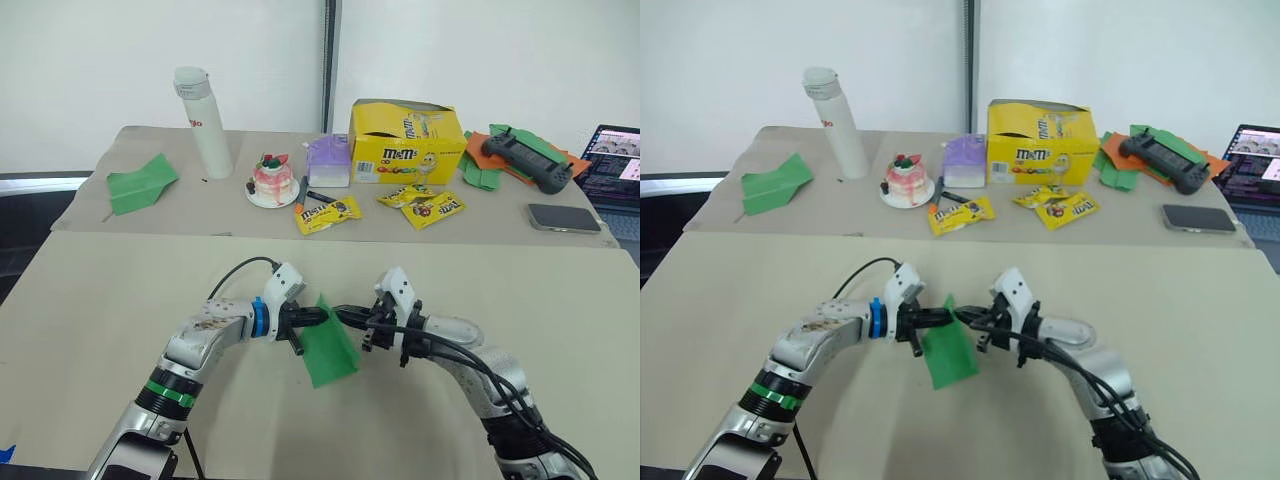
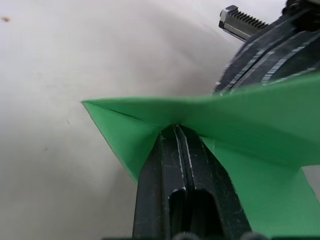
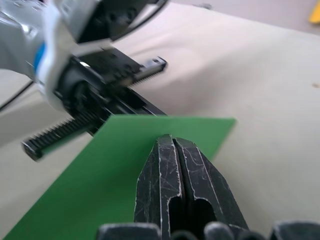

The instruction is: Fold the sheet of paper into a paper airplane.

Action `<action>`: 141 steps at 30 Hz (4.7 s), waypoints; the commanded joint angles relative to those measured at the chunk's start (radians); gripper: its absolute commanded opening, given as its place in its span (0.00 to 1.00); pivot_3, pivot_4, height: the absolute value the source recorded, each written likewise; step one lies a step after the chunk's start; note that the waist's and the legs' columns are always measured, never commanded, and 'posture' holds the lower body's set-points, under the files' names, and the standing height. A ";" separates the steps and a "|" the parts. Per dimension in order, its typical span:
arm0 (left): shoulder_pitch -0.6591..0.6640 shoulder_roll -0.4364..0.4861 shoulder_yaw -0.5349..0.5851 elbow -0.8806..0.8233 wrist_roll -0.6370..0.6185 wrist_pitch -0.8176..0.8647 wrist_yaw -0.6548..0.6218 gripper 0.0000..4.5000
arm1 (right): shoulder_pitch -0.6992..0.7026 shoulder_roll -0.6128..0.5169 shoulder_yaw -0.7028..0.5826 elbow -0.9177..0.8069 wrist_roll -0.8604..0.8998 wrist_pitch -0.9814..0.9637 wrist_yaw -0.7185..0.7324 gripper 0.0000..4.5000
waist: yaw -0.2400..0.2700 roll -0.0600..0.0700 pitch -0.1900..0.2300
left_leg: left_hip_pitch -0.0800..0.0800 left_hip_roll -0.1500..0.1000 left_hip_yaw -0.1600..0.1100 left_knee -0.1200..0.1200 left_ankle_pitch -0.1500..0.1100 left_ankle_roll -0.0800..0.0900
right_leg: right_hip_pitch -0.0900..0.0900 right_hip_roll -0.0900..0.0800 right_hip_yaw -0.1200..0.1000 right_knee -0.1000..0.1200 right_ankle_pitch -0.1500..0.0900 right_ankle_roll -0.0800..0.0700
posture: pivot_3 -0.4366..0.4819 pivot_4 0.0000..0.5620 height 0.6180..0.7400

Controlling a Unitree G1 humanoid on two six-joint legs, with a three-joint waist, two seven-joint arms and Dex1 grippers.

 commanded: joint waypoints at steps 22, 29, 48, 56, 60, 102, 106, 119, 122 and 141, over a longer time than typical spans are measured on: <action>-0.027 0.038 0.208 -0.172 -0.165 0.180 0.057 0.00 | -0.044 0.017 0.101 0.115 -0.076 -0.013 0.014 0.00 | -0.002 0.000 0.000 | 0.001 0.000 0.000 0.000 0.000 0.000 | 0.000 0.000 0.000 0.001 0.000 0.000 | 0.48 0.27 1.00; -0.002 0.072 0.067 -0.187 -0.079 0.137 0.042 0.00 | -0.031 0.005 0.090 0.118 -0.108 -0.013 -0.007 0.00 | -0.003 0.000 0.000 | 0.001 0.000 0.000 0.000 0.000 0.000 | 0.000 0.000 0.000 0.001 0.000 0.000 | 0.48 0.27 1.00; 0.051 0.072 -0.037 -0.094 0.052 0.037 0.044 0.00 | -0.068 0.010 0.000 0.175 -0.101 -0.143 -0.010 0.00 | -0.002 0.000 0.000 | 0.002 0.000 0.000 0.000 0.000 0.000 | 0.001 0.000 0.000 0.000 0.000 0.000 | 0.48 0.27 1.00; 0.050 0.085 -0.025 -0.097 0.049 0.039 0.034 0.00 | -0.178 0.069 0.071 0.357 -0.185 -0.274 0.038 0.00 | -0.005 0.000 0.000 | 0.003 0.000 0.000 -0.001 0.000 0.000 | 0.001 0.000 0.000 0.001 0.000 0.000 | 0.48 0.27 1.00; 0.060 0.082 0.009 -0.101 0.035 0.050 0.049 0.00 | -0.200 0.085 0.092 0.434 -0.227 -0.323 0.052 0.00 | -0.006 0.000 0.000 | 0.003 0.000 0.000 -0.001 0.000 0.000 | 0.001 0.000 0.000 0.001 0.000 0.000 | 0.48 0.27 1.00; 0.169 0.007 0.102 -0.121 -0.043 0.082 0.125 0.00 | -0.251 0.100 0.104 0.525 -0.302 -0.389 0.153 0.00 | -0.031 0.001 0.000 | 0.017 0.001 -0.002 -0.005 0.000 0.000 | 0.014 0.001 0.000 0.000 -0.002 -0.002 | 0.48 0.27 1.00; 0.178 0.006 0.107 -0.135 -0.051 0.089 0.133 0.00 | -0.230 0.075 0.115 0.504 -0.314 -0.375 0.170 0.00 | -0.031 0.001 0.000 | 0.017 0.001 -0.002 -0.005 0.000 0.000 | 0.014 0.001 0.000 -0.001 -0.002 -0.002 | 0.48 0.27 1.00; 0.170 0.026 0.112 -0.150 -0.062 0.108 0.124 0.00 | -0.122 -0.001 0.157 0.373 -0.303 -0.352 0.243 0.00 | -0.030 0.001 0.000 | 0.017 0.001 -0.002 -0.006 0.000 0.000 | 0.014 0.001 0.000 -0.003 -0.002 -0.002 | 0.48 0.27 1.00; 0.158 0.024 0.105 -0.139 -0.060 0.107 0.120 0.00 | -0.087 -0.021 0.162 0.340 -0.301 -0.347 0.257 0.00 | -0.030 0.001 0.000 | 0.017 0.001 -0.002 -0.006 0.000 0.000 | 0.015 0.001 0.000 -0.003 -0.002 -0.002 | 0.48 0.27 1.00; 0.121 0.045 0.075 -0.103 -0.050 0.100 0.076 0.00 | 0.105 -0.155 0.137 0.115 -0.187 -0.277 0.298 0.00 | -0.012 0.000 0.000 | 0.017 0.000 -0.002 -0.011 0.000 0.000 | 0.016 0.001 -0.001 -0.010 -0.002 -0.002 | 0.48 0.27 1.00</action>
